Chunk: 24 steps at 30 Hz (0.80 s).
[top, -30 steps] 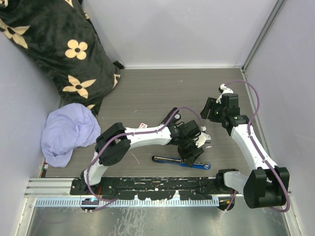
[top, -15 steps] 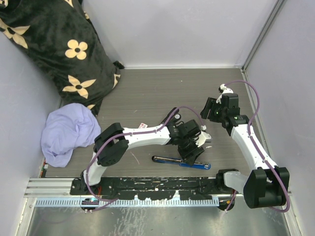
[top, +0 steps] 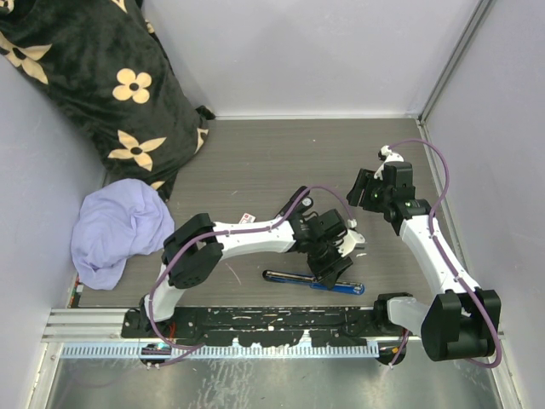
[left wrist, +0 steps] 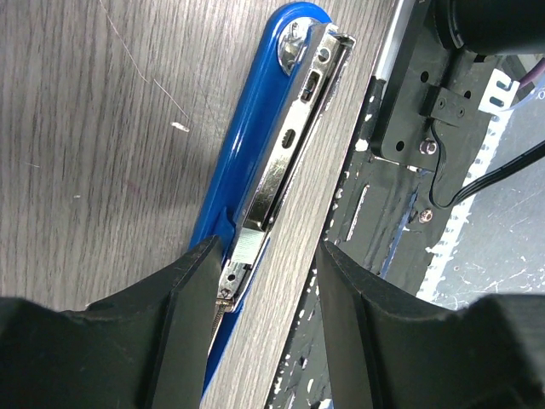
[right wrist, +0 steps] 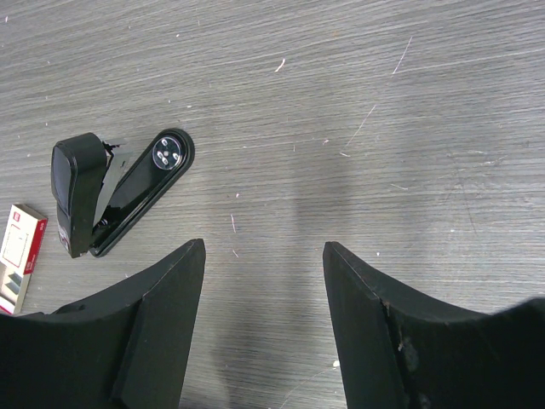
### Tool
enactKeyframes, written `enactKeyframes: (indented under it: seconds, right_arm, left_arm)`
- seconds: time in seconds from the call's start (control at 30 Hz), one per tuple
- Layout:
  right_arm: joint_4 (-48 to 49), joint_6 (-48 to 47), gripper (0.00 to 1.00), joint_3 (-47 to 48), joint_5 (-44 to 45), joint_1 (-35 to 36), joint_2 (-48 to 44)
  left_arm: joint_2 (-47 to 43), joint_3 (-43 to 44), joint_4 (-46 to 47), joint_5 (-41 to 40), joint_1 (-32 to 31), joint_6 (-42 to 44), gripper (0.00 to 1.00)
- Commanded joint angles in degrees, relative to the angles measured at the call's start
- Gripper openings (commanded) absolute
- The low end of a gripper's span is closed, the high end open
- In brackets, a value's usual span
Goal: Load the staples into the stapler
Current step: Adjust the stapler at the center of the board.
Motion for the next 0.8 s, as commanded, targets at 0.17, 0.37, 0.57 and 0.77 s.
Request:
enactKeyframes:
  seconds: [0.17,0.37,0.57,0.77]
  right_arm:
    - [2.38,-0.32,0.64,0.20,-0.04,-0.28,-0.28]
    - [2.38,-0.32,0.64,0.20,-0.04,-0.30,-0.28]
    - [2.38,-0.29,0.64,0.20,-0.04,-0.28,-0.27]
    - [2.29,-0.31,0.64,0.21,-0.05,-0.28,-0.16]
  left_arm:
    - [-3.62,-1.25,1.62,-0.31,-1.51,0.87,0.49]
    - [-4.47,-1.28,2.05,-0.71,-1.66,0.70,0.50]
    - [-5.11,-1.26,2.52,-0.27,-1.84,0.30,0.50]
    - [-5.12,-1.38,2.59,0.47,-2.08,-0.26,0.50]
